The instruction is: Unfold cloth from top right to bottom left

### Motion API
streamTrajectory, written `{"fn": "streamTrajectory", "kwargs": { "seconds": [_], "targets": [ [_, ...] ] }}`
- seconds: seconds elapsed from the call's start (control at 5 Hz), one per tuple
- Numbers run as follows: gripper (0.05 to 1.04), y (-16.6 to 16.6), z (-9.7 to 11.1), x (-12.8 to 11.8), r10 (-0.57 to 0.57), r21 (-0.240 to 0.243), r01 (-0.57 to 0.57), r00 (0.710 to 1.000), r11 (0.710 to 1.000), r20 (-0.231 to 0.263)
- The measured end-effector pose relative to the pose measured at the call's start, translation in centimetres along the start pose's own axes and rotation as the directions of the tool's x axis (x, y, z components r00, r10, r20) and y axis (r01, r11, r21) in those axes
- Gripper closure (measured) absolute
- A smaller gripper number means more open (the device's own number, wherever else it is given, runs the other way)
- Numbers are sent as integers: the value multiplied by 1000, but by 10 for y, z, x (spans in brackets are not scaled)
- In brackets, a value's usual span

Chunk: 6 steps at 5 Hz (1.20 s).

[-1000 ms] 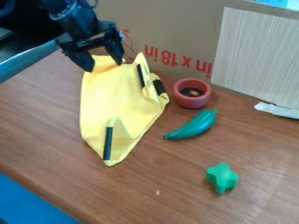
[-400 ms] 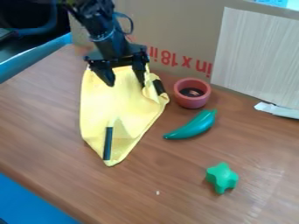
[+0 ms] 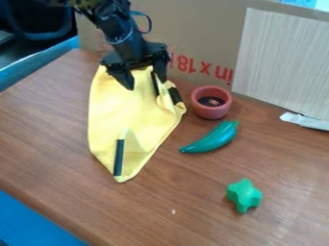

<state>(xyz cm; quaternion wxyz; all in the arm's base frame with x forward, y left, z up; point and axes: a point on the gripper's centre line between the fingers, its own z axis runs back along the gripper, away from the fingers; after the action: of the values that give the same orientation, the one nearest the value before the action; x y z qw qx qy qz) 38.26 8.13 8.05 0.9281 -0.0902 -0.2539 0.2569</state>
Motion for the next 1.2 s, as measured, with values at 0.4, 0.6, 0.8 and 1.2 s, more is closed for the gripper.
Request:
{"fn": "streamTrajectory", "kwargs": {
  "seconds": [0.4,0.6,0.8,1.2],
  "targets": [
    [140,-6,-17,4,38,13,-38,999,999,10],
    [423,-5,-23,8,53,15,-54,998,998,26],
    [698,-5,-23,8,53,17,-53,998,998,26],
    [1022,-11,-6,2,72,-70,-76,995,995,-66]
  ]
}}
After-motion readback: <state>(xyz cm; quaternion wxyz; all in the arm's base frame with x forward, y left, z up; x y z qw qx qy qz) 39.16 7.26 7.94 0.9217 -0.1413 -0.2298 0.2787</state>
